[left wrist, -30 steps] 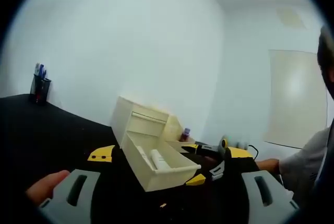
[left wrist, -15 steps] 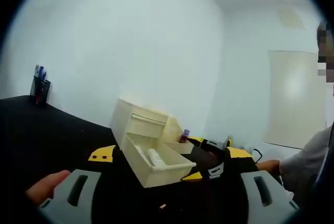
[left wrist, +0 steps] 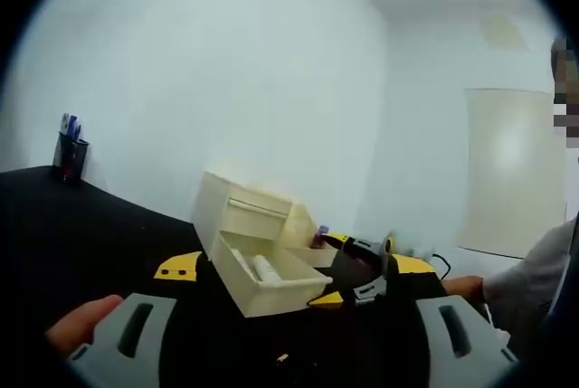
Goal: Open the drawer, pick up the cosmetic bottles from the table one by one, place them into the drawer, release the gripper, close the drawer, and move the gripper away
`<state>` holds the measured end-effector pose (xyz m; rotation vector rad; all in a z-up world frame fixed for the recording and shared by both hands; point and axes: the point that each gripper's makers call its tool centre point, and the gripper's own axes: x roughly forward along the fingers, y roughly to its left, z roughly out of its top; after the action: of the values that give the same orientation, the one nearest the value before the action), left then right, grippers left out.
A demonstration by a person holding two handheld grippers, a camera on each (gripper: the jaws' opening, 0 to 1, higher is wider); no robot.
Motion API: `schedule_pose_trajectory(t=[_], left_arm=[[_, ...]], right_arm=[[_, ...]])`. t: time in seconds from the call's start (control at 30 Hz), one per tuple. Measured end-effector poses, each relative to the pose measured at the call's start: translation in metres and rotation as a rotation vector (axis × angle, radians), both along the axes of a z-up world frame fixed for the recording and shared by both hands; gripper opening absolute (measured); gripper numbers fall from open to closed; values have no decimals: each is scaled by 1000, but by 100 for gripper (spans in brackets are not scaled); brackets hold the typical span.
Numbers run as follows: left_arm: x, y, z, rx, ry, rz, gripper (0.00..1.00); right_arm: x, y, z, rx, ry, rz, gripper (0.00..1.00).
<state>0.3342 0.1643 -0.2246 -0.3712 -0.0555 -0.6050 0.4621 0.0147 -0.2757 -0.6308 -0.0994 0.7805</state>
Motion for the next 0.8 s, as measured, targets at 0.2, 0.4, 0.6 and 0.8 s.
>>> schedule_pose_trajectory(t=[0.2,0.4,0.6,0.8], left_arm=[[0,0,0,4,2,-3,76],[-2,0,1,0,-2,-4,76],[-2,0,1,2,-2,-5,76],[-3,-1,2,0,-4,-5,76]], right_arm=[[8,-1,0,16,14,-11,93],[19,-2,-3,30,37,-28,93],[30,-4,-1,33,29,-55,92],[40,-3,-2,39,33,-80,91]])
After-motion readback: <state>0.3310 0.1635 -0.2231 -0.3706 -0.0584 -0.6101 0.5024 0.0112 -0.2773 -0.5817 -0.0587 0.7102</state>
